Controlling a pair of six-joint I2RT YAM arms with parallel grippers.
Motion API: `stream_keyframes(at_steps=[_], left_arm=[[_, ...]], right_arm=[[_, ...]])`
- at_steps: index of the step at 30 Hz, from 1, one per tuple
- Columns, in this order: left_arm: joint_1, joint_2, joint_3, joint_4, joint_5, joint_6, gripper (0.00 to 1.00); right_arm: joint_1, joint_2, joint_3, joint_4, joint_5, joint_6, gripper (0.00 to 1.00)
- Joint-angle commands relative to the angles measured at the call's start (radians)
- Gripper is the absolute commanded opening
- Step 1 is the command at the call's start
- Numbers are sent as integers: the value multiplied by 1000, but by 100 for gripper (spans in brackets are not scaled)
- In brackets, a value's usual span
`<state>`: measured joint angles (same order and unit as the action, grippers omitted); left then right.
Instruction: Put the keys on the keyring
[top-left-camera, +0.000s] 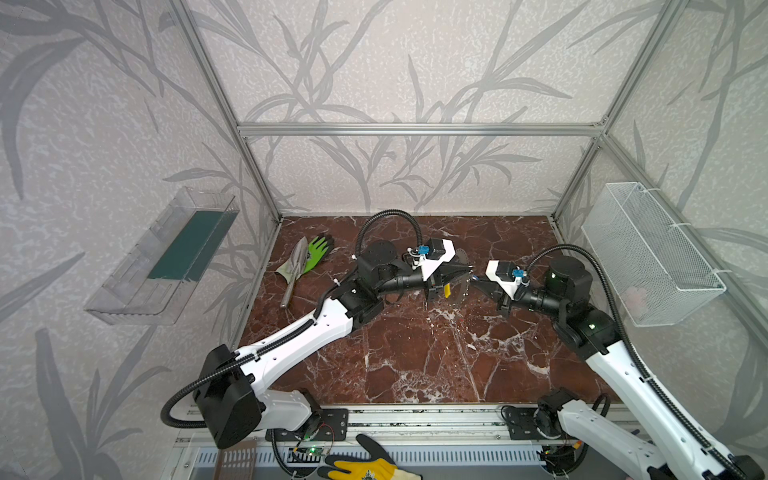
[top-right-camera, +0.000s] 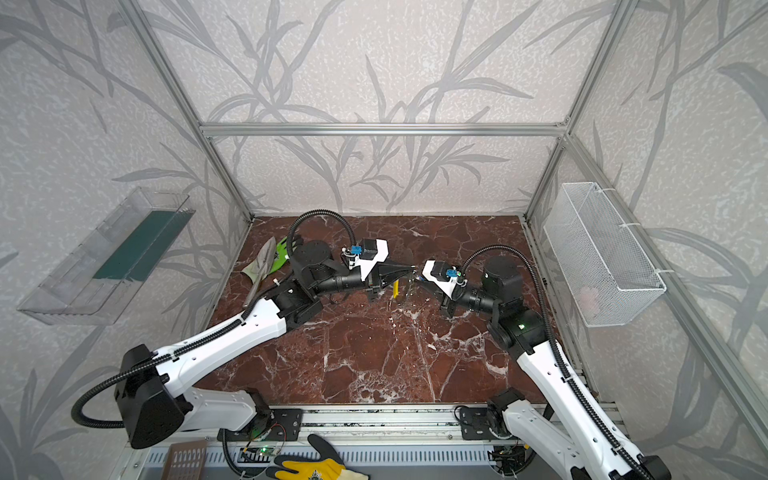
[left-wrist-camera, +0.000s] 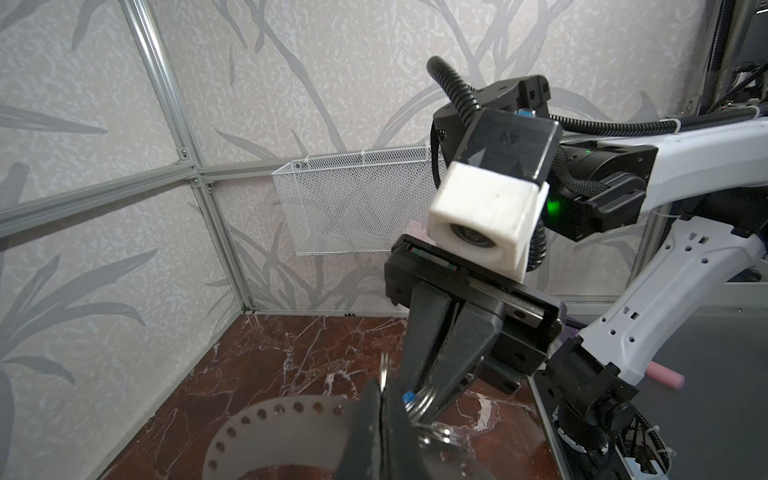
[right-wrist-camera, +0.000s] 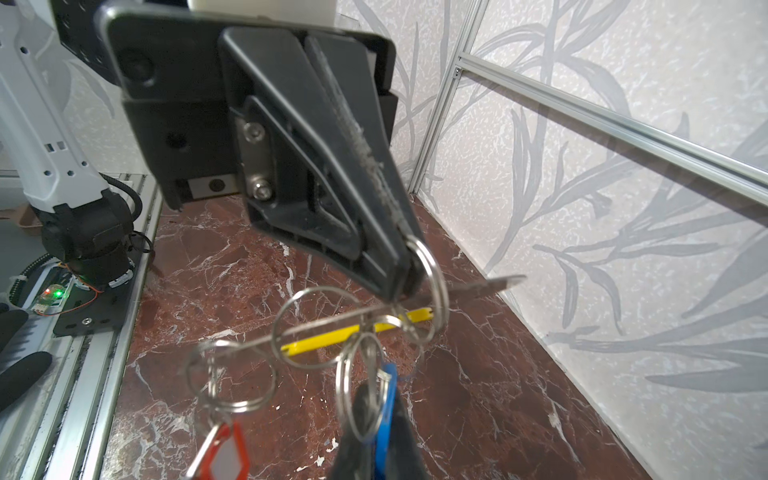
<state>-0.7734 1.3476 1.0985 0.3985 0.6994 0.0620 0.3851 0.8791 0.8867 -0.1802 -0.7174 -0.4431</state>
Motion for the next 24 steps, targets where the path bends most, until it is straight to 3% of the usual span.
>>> stream_keyframes(at_steps=[1, 4, 8, 15, 24], left_arm=[[10, 20, -4, 181, 36, -84, 0], [20, 46, -9, 245, 53, -135, 0], [51, 72, -20, 331, 87, -204, 0], [69, 89, 5, 302, 164, -190, 0], [71, 81, 32, 175, 203, -94, 0]], right_arm=[[1, 16, 28, -5, -36, -31, 9], [1, 18, 39, -24, -13, -55, 29], [-25, -37, 12, -42, 52, -93, 40], [-213, -117, -59, 175, -125, 109, 43], [-218, -8, -10, 409, -296, 308, 37]])
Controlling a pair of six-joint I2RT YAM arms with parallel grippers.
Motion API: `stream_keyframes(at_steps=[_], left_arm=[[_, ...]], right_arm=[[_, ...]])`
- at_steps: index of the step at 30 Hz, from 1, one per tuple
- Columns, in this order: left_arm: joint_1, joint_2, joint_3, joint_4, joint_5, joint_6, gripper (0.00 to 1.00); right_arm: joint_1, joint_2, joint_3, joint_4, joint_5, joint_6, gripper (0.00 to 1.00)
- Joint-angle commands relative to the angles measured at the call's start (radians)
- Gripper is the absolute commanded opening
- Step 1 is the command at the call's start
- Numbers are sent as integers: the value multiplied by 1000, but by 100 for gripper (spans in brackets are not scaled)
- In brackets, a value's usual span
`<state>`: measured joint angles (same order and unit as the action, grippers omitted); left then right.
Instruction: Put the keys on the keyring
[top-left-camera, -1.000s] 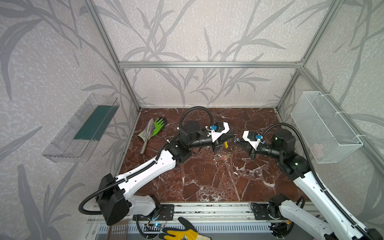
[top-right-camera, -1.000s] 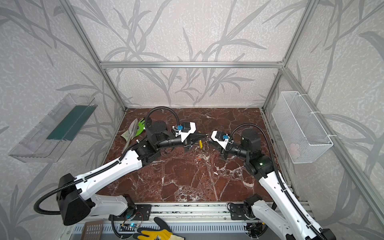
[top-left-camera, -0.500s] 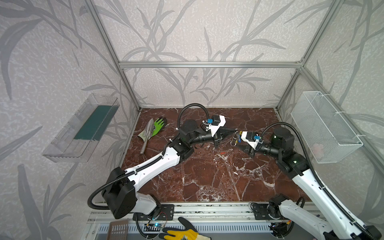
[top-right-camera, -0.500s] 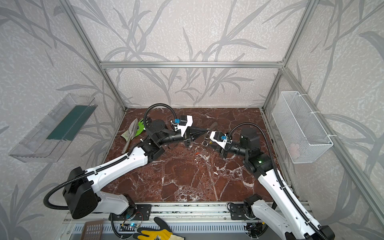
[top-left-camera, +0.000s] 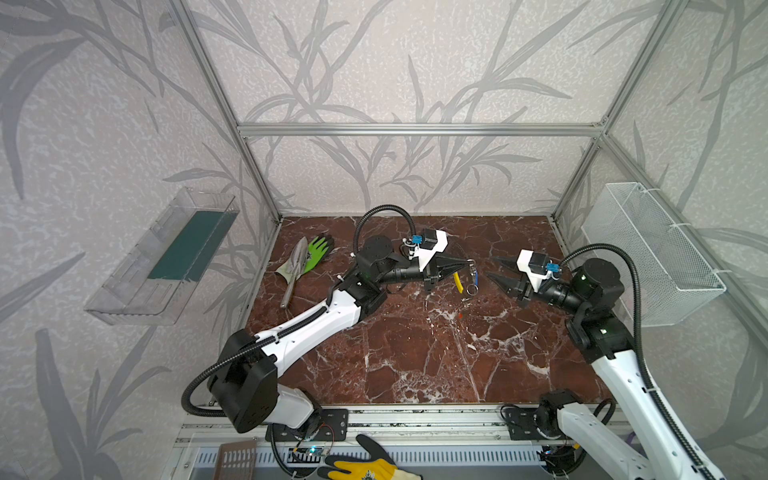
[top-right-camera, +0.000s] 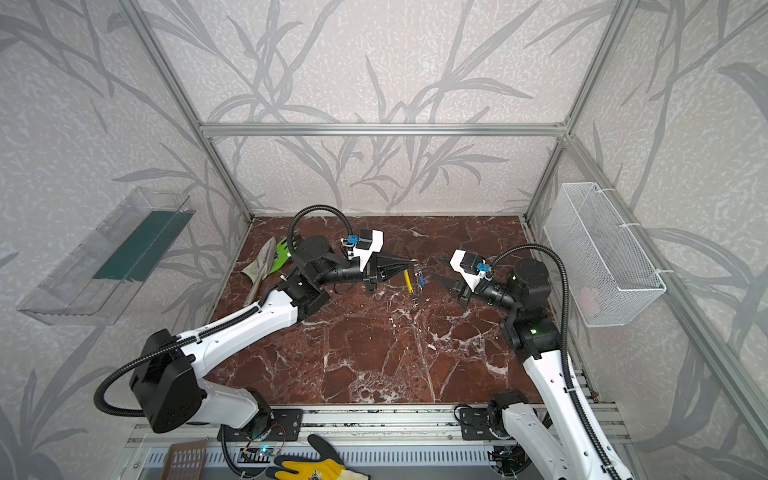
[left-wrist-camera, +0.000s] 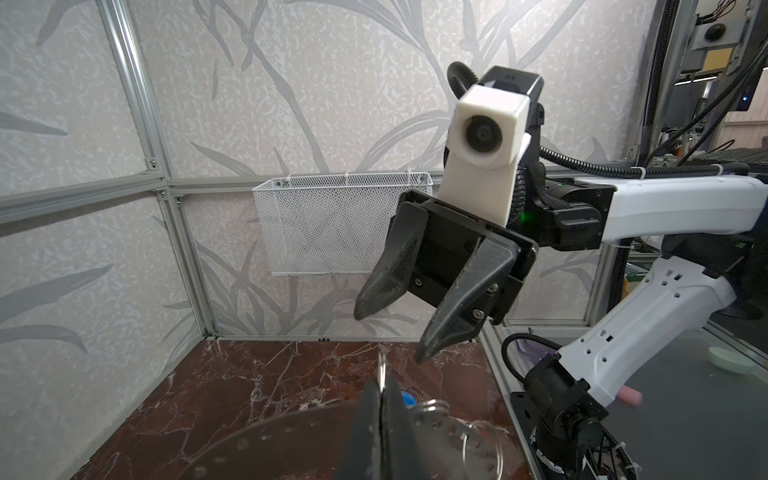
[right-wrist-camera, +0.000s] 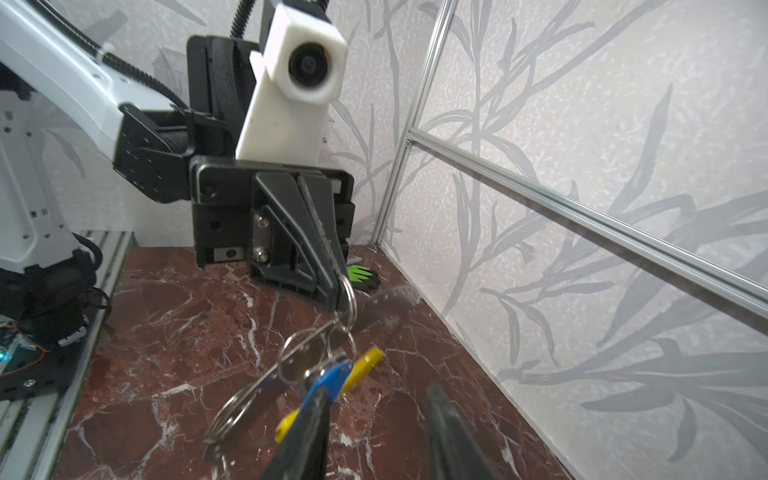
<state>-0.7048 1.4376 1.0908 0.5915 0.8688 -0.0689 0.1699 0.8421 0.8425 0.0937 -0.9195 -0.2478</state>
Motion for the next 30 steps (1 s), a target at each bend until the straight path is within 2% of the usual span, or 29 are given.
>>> stream_keyframes(at_steps=[1, 15, 30], left_arm=[[1, -12, 41, -20, 35, 39, 0], [-3, -7, 63, -38, 44, 52, 0], [-27, 10, 86, -79, 55, 74, 0]], right_arm=[[-3, 41, 40, 146, -106, 127, 36], [23, 105, 44, 144, -197, 150, 29], [36, 127, 41, 163, -216, 151, 22]])
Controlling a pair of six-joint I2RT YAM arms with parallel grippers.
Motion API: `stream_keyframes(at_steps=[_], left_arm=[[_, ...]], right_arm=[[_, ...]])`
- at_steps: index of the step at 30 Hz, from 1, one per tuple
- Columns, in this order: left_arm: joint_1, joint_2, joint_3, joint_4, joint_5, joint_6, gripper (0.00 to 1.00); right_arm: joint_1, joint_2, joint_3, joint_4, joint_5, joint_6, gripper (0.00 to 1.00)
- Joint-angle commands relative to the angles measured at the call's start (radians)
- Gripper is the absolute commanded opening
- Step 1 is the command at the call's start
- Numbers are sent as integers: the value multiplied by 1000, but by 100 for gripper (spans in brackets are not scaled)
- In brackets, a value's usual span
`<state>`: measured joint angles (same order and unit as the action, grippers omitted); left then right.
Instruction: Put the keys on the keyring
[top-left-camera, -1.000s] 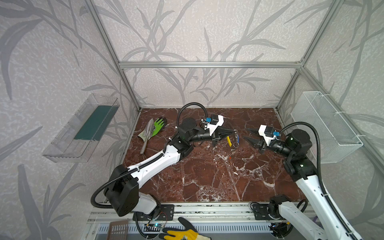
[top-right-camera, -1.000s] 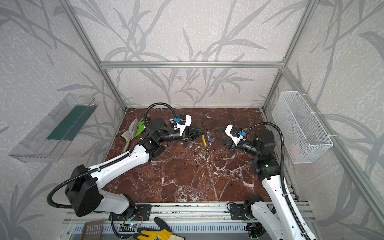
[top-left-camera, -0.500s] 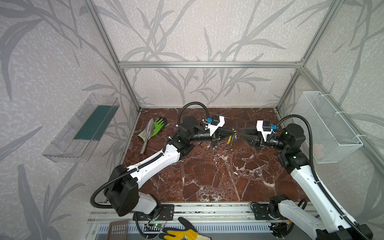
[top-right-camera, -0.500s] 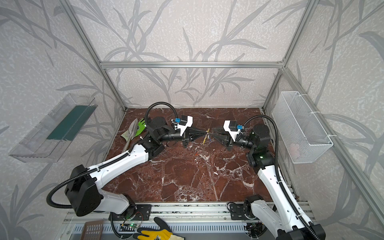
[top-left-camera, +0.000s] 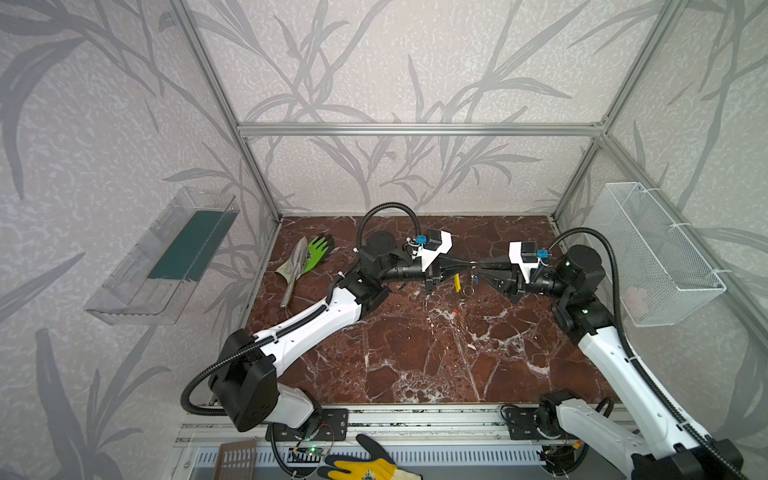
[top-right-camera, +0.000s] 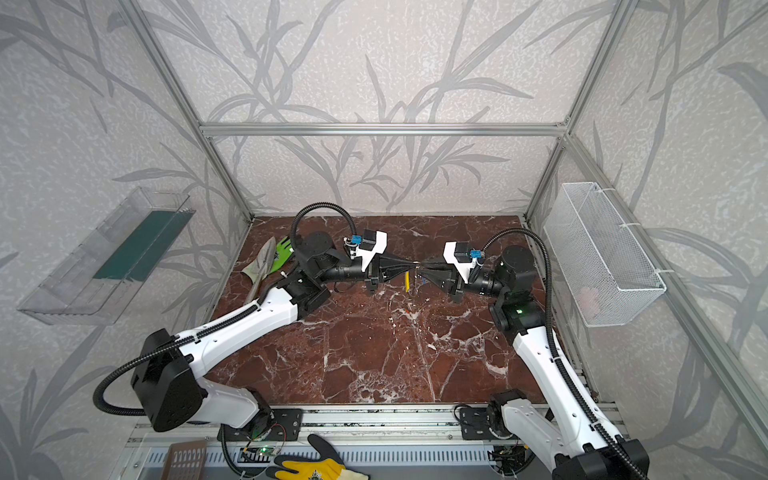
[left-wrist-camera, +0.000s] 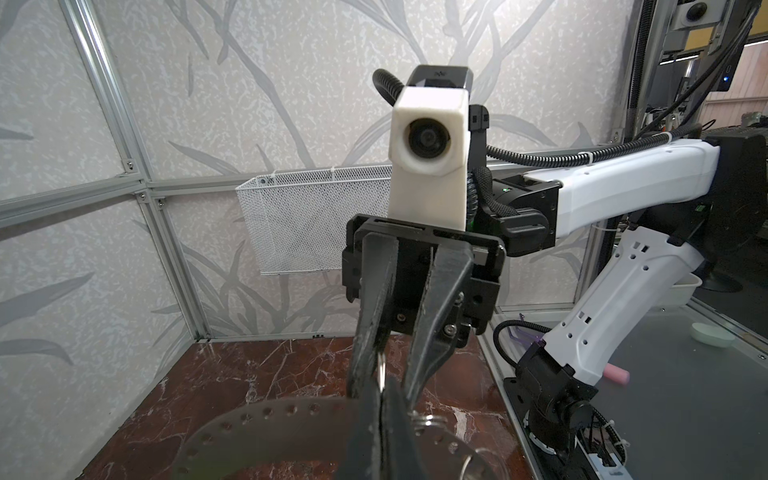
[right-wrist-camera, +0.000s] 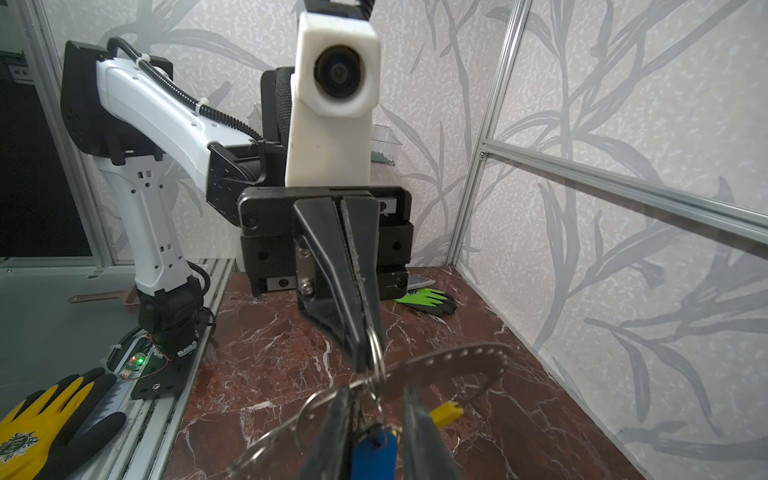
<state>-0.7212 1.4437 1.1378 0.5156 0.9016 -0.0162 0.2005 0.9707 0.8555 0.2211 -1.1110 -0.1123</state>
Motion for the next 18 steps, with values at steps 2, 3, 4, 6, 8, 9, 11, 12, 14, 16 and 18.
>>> stream_keyframes(at_steps=[2, 3, 4, 6, 8, 9, 11, 12, 14, 16, 18], left_arm=[[-13, 4, 40, -11, 23, 26, 0], [-15, 4, 42, -18, 22, 31, 0], [-14, 3, 42, -23, 21, 36, 0], [-16, 1, 42, -38, 18, 46, 0], [-15, -1, 44, -59, 16, 60, 0], [-16, -3, 46, -77, 13, 70, 0], [-16, -11, 52, -122, 3, 104, 0], [-16, -16, 58, -154, -9, 128, 6], [-15, -33, 81, -255, -31, 205, 22], [-19, -48, 120, -383, -59, 302, 29], [-31, -59, 165, -534, -105, 426, 30]], right_arm=[[6, -3, 26, 39, -29, 16, 22], [7, -4, 24, 40, -30, 17, 19], [7, -6, 22, 40, -32, 17, 17], [7, -12, 17, 40, -29, 15, 12], [7, -19, 13, 37, -31, 11, 6], [7, -22, 11, 31, -31, 6, 3], [7, -27, 18, -16, -35, -18, 0], [7, -30, 28, -61, -35, -46, 0], [7, -37, 58, -187, -29, -115, 0], [7, -41, 98, -330, -14, -193, 0], [7, -37, 148, -493, 18, -277, 0]])
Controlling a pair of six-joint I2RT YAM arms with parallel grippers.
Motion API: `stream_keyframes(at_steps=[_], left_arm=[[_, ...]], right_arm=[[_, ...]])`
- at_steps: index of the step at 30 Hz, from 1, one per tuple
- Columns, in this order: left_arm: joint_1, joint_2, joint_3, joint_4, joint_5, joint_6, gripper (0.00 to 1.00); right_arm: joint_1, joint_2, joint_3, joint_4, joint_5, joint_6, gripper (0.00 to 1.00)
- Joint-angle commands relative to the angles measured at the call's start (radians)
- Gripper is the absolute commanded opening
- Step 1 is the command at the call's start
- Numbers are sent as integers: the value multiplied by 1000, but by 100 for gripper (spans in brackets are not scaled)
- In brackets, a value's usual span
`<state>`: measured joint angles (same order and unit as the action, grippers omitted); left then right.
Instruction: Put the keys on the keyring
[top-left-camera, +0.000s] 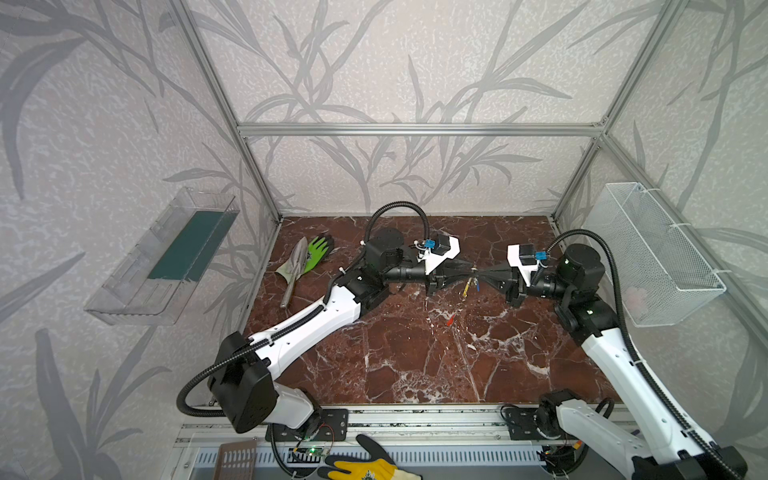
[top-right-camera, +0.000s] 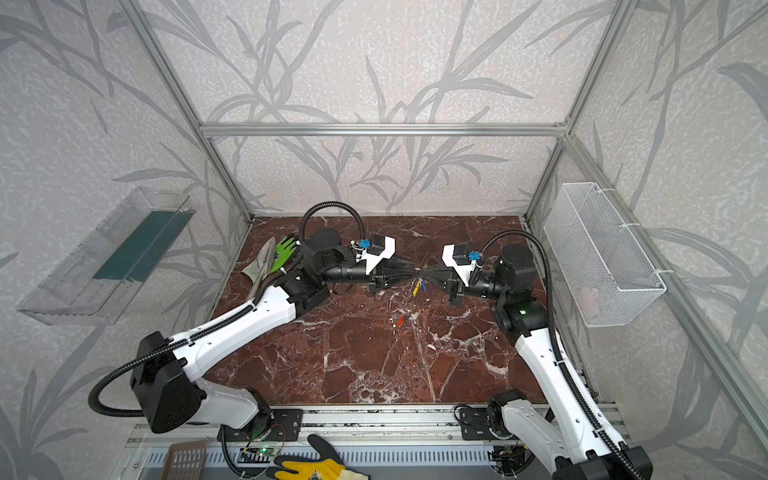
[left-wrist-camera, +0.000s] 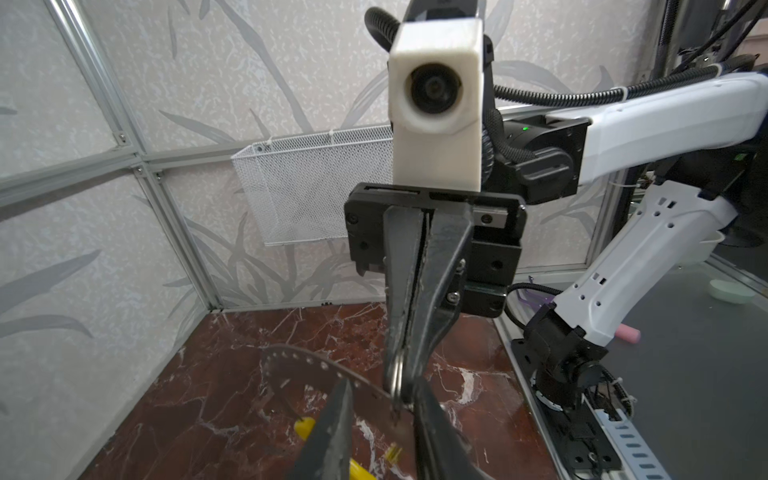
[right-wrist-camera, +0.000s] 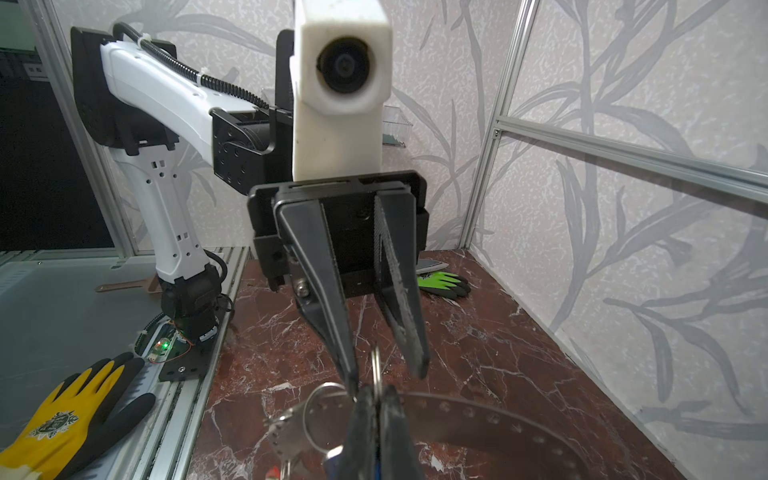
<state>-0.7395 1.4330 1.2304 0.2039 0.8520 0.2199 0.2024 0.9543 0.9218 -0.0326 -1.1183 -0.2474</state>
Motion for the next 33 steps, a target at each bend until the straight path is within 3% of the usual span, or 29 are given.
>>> stream_keyframes(at_steps=[1, 4, 12, 24, 33], left_arm=[[-22, -52, 93, -290, -79, 244, 30], [-53, -46, 158, -451, -146, 379, 29], [-116, 6, 281, -653, -242, 528, 28], [-158, 40, 330, -734, -302, 557, 27], [-170, 56, 340, -722, -279, 550, 15]], right_arm=[[6, -17, 100, -299, 36, -171, 0], [9, -14, 146, -440, 74, -233, 0], [53, 0, 201, -597, 158, -297, 0], [84, -7, 207, -621, 186, -311, 0], [98, -9, 199, -614, 192, -313, 0]])
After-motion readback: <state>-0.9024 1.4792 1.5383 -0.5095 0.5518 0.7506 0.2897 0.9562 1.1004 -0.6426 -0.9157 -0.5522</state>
